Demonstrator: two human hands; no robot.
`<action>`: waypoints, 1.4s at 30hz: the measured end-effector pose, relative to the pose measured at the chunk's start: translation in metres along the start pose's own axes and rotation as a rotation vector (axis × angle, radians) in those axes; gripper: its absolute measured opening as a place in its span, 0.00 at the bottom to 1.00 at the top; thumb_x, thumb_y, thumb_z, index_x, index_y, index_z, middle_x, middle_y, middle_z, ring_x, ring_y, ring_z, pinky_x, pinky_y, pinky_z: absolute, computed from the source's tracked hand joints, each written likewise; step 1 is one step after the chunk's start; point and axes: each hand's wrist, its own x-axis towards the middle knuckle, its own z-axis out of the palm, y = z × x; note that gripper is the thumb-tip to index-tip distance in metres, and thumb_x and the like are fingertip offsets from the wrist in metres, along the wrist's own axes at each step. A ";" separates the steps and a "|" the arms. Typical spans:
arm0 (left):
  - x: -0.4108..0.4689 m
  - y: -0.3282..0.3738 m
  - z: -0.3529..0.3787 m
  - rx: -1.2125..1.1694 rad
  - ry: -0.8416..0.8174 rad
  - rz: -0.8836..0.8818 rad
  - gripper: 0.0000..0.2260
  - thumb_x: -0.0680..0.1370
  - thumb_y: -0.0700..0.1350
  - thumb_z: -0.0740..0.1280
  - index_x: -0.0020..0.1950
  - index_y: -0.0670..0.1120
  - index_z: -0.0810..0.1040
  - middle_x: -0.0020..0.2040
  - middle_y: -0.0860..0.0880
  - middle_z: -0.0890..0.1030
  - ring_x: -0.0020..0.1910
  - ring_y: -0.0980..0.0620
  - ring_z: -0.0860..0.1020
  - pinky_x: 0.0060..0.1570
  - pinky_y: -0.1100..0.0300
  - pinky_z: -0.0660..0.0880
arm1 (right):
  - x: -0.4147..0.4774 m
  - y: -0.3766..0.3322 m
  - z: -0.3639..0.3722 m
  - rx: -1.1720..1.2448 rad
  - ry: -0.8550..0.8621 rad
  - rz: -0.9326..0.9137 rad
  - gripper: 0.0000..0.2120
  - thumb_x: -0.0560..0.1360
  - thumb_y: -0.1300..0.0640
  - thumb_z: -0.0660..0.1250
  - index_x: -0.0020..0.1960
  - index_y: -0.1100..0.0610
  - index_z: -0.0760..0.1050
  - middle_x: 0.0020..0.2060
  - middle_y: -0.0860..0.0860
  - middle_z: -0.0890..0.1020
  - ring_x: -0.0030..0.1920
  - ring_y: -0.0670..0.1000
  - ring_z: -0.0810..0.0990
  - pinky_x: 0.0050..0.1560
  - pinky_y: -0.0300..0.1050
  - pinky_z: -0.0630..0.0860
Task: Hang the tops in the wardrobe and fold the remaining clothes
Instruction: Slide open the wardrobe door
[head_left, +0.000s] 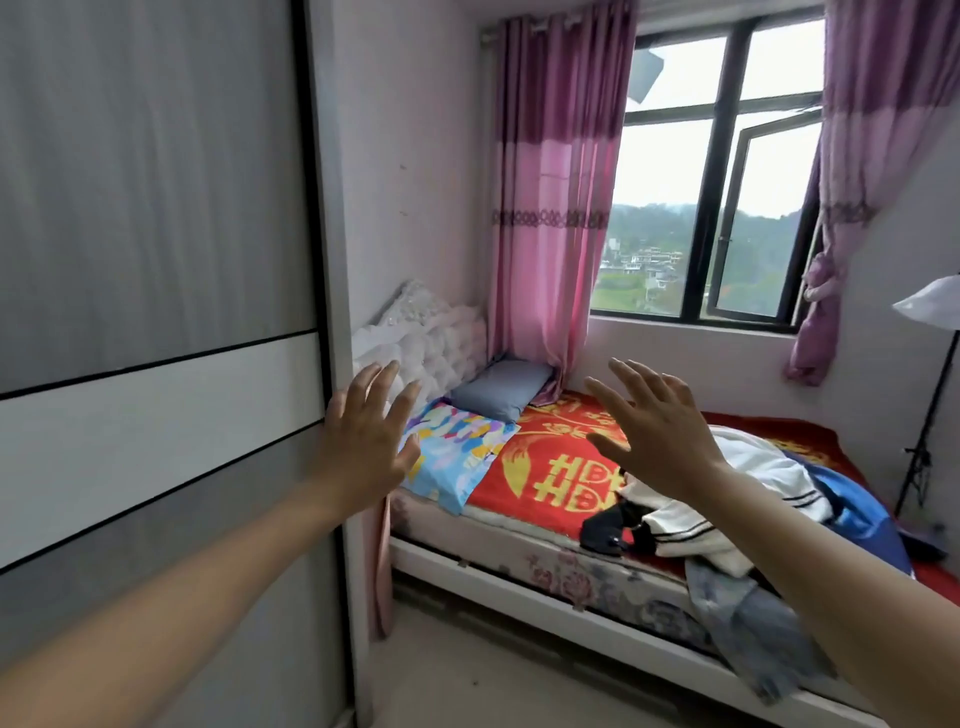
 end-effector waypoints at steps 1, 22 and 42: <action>0.012 -0.001 0.008 0.004 0.015 -0.007 0.22 0.64 0.40 0.73 0.57 0.36 0.79 0.60 0.34 0.76 0.58 0.32 0.75 0.50 0.38 0.73 | 0.007 0.010 0.010 0.016 0.010 0.014 0.29 0.73 0.48 0.69 0.70 0.58 0.69 0.69 0.63 0.67 0.70 0.62 0.65 0.66 0.61 0.62; 0.117 -0.147 0.192 0.059 -0.062 -0.367 0.27 0.69 0.51 0.55 0.57 0.35 0.79 0.58 0.33 0.77 0.56 0.30 0.76 0.49 0.35 0.73 | 0.193 0.031 0.216 -0.051 -0.025 -0.257 0.32 0.57 0.43 0.80 0.57 0.56 0.81 0.54 0.60 0.81 0.53 0.60 0.82 0.47 0.58 0.79; 0.079 -0.293 0.170 0.543 0.068 -0.869 0.30 0.71 0.53 0.51 0.62 0.36 0.76 0.65 0.32 0.71 0.63 0.29 0.68 0.55 0.33 0.68 | 0.417 -0.187 0.387 0.474 0.229 -0.698 0.28 0.68 0.47 0.74 0.65 0.54 0.74 0.66 0.61 0.72 0.67 0.59 0.72 0.61 0.58 0.71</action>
